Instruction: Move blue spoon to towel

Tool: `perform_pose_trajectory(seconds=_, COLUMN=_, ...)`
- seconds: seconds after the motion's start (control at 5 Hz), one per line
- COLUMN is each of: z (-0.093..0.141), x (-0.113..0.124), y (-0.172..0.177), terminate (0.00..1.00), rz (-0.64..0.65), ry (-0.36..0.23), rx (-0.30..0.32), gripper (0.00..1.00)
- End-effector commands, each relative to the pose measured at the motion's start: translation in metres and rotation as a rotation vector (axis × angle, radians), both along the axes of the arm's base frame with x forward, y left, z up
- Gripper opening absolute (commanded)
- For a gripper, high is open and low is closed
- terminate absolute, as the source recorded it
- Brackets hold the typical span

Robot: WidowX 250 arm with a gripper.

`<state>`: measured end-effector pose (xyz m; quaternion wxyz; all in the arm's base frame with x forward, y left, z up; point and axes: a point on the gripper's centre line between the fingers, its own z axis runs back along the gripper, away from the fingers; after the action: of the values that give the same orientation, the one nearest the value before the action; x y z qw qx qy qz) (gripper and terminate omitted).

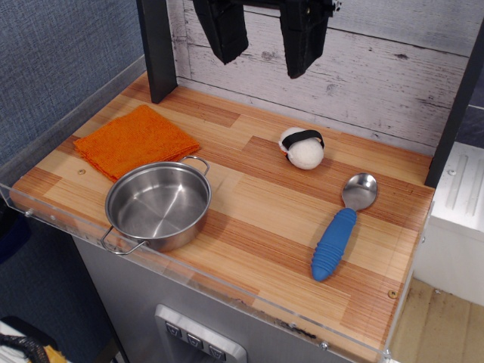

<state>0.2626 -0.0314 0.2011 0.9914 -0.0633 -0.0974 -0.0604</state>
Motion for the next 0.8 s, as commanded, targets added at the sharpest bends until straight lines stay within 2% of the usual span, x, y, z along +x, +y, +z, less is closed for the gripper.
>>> perform_pose_trajectory(seconds=0.0, z=0.0, x=0.0, y=0.0, terminate=0.0, rz=0.0, ry=0.0, rx=0.0, gripper=1.0)
perform_pose_trajectory(seconds=0.2, z=-0.016, x=0.007, y=-0.015, terminate=0.0, rz=-0.012, ry=0.002, rx=-0.002, gripper=1.0)
perform_pose_trajectory(seconds=0.4, z=-0.037, x=0.006, y=-0.029, terminate=0.0, rz=-0.057, ry=0.012, rx=0.027, gripper=1.0)
perform_pose_trajectory(seconds=0.6, z=-0.064, x=0.004, y=-0.044, terminate=0.0, rz=-0.119, ry=0.0, rx=0.016, gripper=1.0)
